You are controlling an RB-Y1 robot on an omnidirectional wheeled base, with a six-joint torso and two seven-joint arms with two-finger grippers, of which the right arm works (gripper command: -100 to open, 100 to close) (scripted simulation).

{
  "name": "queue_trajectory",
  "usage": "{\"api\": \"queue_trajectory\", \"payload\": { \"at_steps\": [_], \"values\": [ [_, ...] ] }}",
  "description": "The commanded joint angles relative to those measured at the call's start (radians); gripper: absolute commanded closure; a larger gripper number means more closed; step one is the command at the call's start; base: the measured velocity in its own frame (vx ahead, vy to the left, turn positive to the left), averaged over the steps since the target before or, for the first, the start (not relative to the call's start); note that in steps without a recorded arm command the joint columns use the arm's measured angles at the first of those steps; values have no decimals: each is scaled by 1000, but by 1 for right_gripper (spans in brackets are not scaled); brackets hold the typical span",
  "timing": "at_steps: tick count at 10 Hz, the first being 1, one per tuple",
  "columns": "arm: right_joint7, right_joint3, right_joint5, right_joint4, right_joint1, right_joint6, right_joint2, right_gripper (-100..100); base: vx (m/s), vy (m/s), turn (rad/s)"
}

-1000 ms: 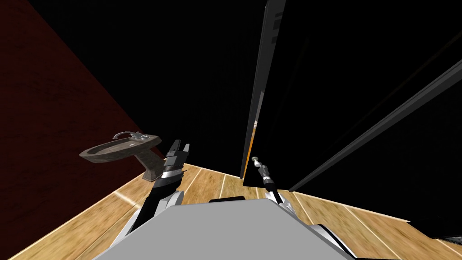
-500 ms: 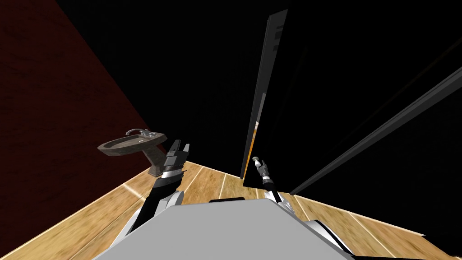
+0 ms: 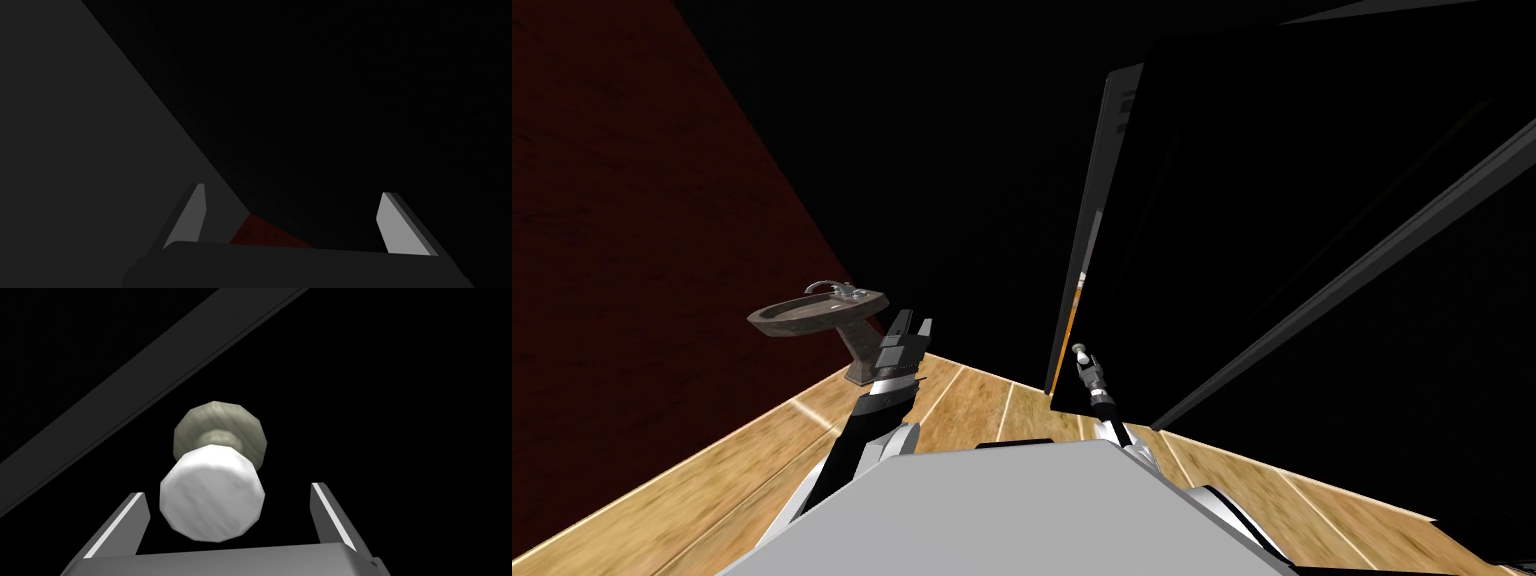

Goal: Pull the door open

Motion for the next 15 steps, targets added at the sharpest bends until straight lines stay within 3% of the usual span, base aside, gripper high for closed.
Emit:
{"api": "queue_trajectory", "payload": {
  "at_steps": [1, 14, 15],
  "values": [
    [-50, 10, -16, -1, -5, 4, 5, -100, -63, -21, 9],
    [-381, 76, -122, -30, -26, 38, 38, -100, -56, -10, 5],
    [-386, 76, -122, -30, -26, 38, 38, -100, -50, -11, 2]
  ]
}}
